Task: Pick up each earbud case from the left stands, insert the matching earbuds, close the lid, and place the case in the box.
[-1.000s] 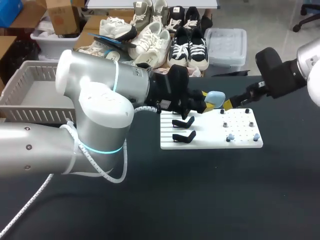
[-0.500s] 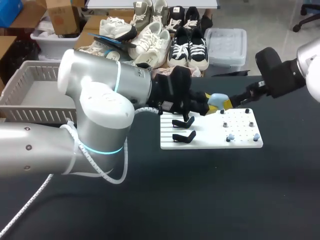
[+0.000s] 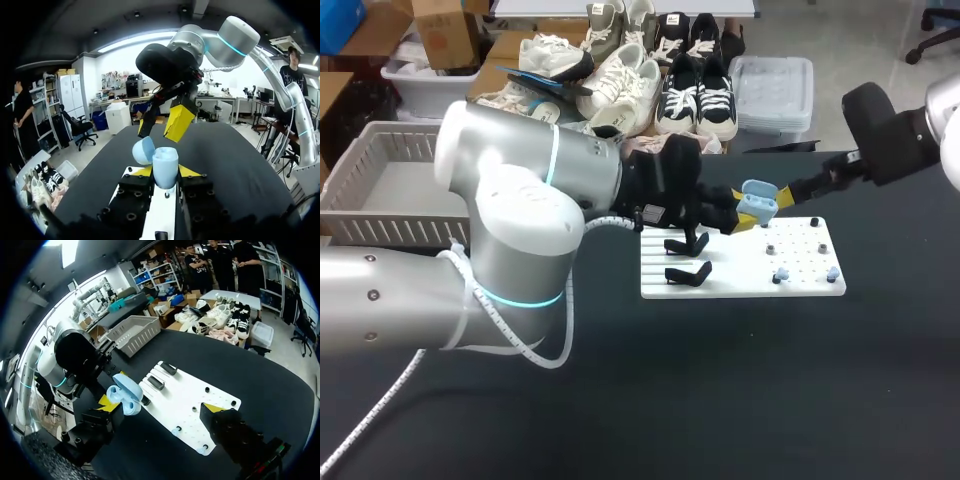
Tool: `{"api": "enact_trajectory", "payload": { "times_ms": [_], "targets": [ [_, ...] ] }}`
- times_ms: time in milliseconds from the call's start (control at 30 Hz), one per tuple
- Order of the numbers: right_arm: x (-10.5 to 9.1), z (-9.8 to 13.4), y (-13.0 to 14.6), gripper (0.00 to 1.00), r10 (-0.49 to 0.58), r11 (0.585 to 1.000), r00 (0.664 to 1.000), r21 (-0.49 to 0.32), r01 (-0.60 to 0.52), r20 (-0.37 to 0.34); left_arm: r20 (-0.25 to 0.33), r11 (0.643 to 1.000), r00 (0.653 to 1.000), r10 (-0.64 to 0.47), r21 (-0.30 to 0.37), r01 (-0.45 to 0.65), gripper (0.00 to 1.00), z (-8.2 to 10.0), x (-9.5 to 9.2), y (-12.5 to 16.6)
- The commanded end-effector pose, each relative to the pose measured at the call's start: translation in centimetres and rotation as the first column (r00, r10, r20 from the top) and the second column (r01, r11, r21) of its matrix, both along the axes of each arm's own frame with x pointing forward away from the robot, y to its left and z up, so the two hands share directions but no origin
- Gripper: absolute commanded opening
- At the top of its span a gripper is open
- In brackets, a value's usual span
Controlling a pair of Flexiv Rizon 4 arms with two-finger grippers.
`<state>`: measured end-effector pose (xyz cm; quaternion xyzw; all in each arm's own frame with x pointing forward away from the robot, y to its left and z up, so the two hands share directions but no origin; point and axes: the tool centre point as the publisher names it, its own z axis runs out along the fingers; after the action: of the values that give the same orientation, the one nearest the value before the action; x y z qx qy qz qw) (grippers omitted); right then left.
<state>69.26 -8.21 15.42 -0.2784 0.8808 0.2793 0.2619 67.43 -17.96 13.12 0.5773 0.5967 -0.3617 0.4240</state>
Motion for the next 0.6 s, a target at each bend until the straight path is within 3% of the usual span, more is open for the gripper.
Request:
{"api": "enact_trajectory", "payload": {
  "times_ms": [33,400,600],
  "targets": [
    [-0.7,0.7,-0.8,1.00,-0.028,0.999,1.000,-0.016,0.028,0.008,0.005,0.999,1.000,0.005,-0.033,-0.004,0.00,-0.4,-0.1,0.2],
    [-1.7,1.3,-3.6,1.00,-0.123,0.990,0.992,-0.062,0.124,0.008,0.019,0.987,1.000,0.000,-0.161,0.003,0.00,1.1,-0.9,0.6],
    [-2.4,1.4,-6.0,1.00,-0.203,0.975,0.979,-0.090,0.203,0.006,-0.003,0.967,1.000,0.011,-0.255,-0.011,0.00,1.9,-1.6,0.9]
  ]
}}
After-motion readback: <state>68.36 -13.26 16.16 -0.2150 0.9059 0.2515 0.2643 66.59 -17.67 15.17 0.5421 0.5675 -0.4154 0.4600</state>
